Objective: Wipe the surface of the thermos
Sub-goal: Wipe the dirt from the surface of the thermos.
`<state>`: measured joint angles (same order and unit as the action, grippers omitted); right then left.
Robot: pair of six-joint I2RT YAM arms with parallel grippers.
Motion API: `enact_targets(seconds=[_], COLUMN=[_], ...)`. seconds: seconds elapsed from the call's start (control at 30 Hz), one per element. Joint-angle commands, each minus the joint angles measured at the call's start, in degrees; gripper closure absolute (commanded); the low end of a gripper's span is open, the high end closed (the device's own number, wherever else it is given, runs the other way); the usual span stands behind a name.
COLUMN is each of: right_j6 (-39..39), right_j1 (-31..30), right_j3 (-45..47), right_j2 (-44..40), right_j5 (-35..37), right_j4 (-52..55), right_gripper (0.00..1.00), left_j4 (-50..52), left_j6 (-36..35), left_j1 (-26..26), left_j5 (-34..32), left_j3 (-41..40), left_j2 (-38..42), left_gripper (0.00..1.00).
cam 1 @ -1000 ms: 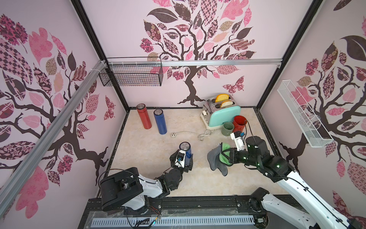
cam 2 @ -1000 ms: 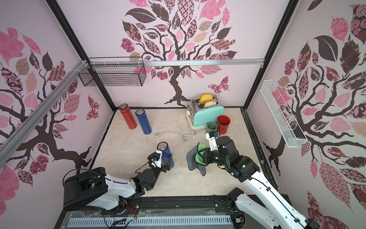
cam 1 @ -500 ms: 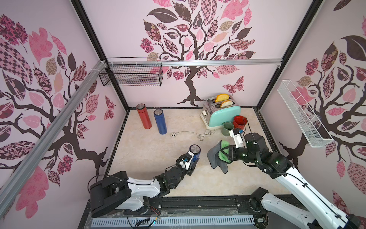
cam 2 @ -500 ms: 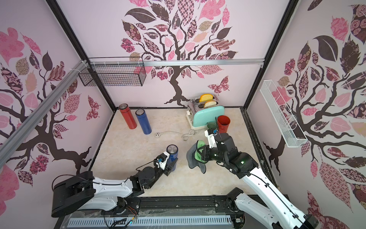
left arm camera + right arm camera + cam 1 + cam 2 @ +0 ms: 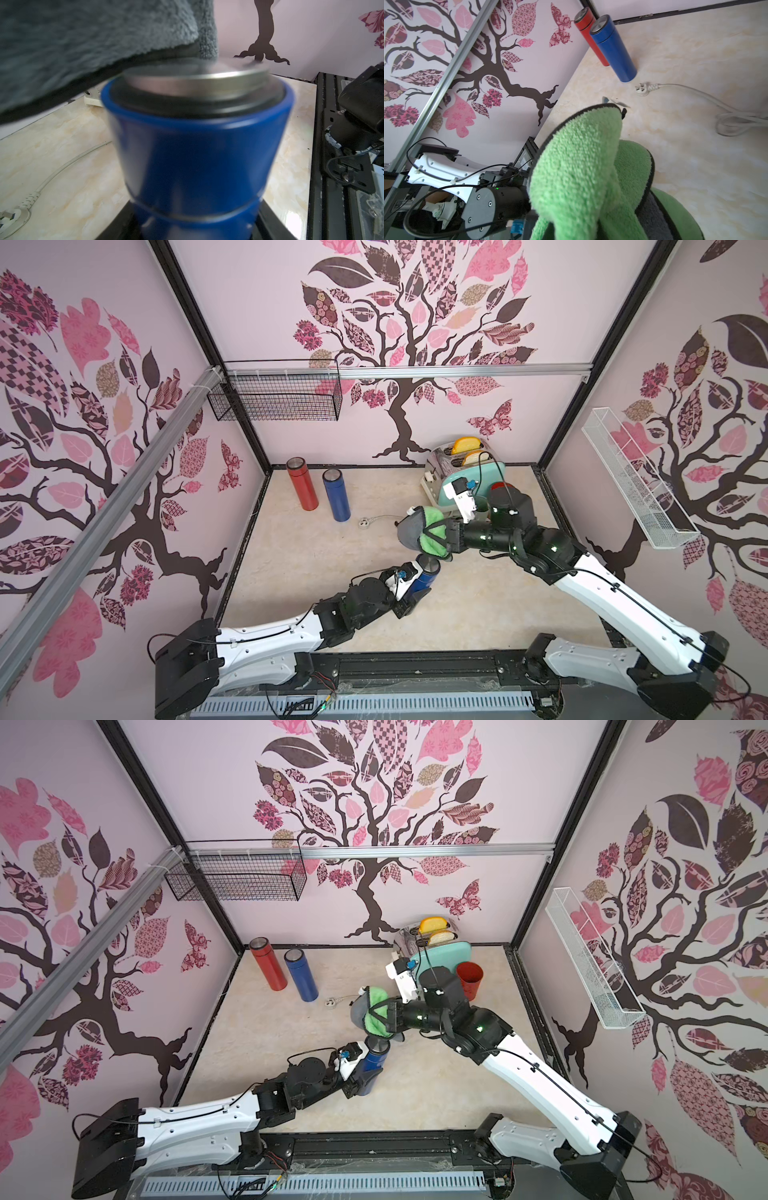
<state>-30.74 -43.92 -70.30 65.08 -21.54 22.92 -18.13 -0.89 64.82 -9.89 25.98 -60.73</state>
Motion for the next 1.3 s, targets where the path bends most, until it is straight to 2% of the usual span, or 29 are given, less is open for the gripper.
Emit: enact_targets(seconds=[0.0, 0.13, 0.37, 0.47, 0.63, 0.8, 0.93, 1.1, 1.27], right_j6=[-3.1, -3.6, -8.5, -8.9, -5.3, -5.5, -7.6, -12.4, -8.3], right_j1=[-1.1, -1.1, -1.1, -1.1, -1.1, -1.6, -2.5, -2.8, -2.8], right_j3=[1.8, 5.7, 13.4, 14.5, 8.8, 6.9, 12.1, 18.9, 14.0], right_j2=[-1.7, -6.6, -16.8, -16.0, -8.2, -3.1, -7.9, -16.7, -15.7], right_j5=[-0.1, 2.9, 1.3, 0.4, 0.3, -2.8, -1.0, 0.0, 1.7], right_j4=[-4.8, -2.3, 1.8, 0.2, -1.6, -4.3, -4.4, -4.2, 1.1], right_gripper=[1.00, 1.00, 1.00, 1.00, 1.00, 1.00, 1.00, 1.00, 1.00], left_j4=[-2.1, -1.0, -1.1, -1.1, -0.1, 3.1, 6.8, 8.1, 7.2], left_j6=[0.5, 0.9, 0.6, 1.0, 3.9, 5.6, 5.1, 2.8, 4.3], left_j1=[0.1, 0.1, 0.0, 0.1, 0.4, 1.0, 1.0, 1.0, 1.6], left_j5=[-0.1, -2.8, -6.0, -4.4, -2.4, -5.5, -8.5, -7.3, -4.4], left_j3=[3.0, 3.6, 3.1, 4.1, 6.8, 8.1, 8.6, 9.4, 10.5], left_j2=[0.5, 2.3, 5.3, 4.3, 1.8, 2.8, 5.8, 6.2, 1.4], left_gripper=[1.00, 1.00, 1.00, 1.00, 1.00, 1.00, 1.00, 1.00, 1.00])
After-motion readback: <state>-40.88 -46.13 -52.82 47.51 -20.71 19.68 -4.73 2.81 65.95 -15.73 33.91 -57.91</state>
